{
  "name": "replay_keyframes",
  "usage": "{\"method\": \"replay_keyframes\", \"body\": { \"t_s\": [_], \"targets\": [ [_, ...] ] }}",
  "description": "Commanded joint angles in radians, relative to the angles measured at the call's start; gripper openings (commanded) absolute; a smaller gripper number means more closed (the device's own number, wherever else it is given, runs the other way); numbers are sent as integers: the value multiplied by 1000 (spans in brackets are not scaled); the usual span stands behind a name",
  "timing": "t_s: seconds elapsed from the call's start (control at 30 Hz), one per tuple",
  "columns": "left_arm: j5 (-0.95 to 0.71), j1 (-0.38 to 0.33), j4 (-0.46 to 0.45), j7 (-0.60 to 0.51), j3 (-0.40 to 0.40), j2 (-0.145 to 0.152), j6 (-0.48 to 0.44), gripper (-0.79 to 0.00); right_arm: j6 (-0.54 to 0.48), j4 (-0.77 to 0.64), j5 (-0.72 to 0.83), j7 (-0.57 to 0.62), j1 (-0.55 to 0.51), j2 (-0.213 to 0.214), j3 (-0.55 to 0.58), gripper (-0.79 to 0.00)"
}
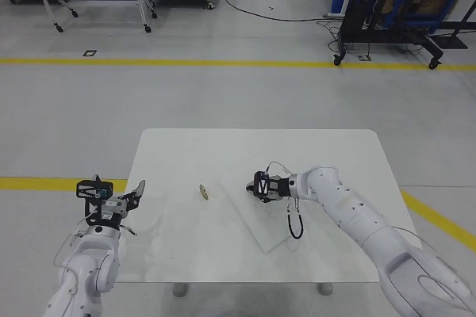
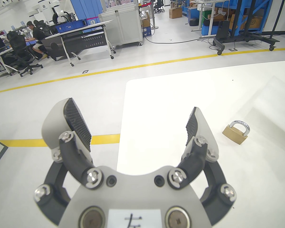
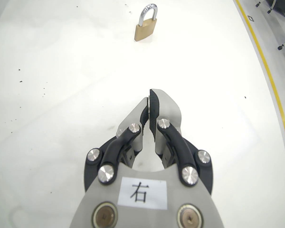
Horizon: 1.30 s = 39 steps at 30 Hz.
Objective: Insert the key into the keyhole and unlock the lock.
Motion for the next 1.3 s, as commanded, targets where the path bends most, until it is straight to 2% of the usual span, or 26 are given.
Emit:
{"method": "replay_keyframes", "body": {
  "t_s": [0.0, 0.1, 0.57, 0.63, 0.77, 1.0, 1.27],
  "targets": [
    [0, 0, 0, 0, 0, 0, 0, 0, -6, -27, -11, 2, -14, 12, 13, -785],
    [0, 0, 0, 0, 0, 0, 0, 0, -15, -36, 6, 34, -33, 23, 34, -785],
    [0, 0, 0, 0, 0, 0, 0, 0, -7, -42, 5, 38, -38, 23, 33, -785],
    [0, 0, 0, 0, 0, 0, 0, 0, -30, -62, -22, 39, -37, 26, 24, -785],
    [0, 0, 0, 0, 0, 0, 0, 0, -111, -81, -114, -25, -6, 39, -5, -785],
    [0, 0, 0, 0, 0, 0, 0, 0, -111, -29, -333, -230, 97, 50, -184, -785],
    [0, 0, 0, 0, 0, 0, 0, 0, -77, -1, -569, -428, 215, 26, -369, -785]
  ]
}}
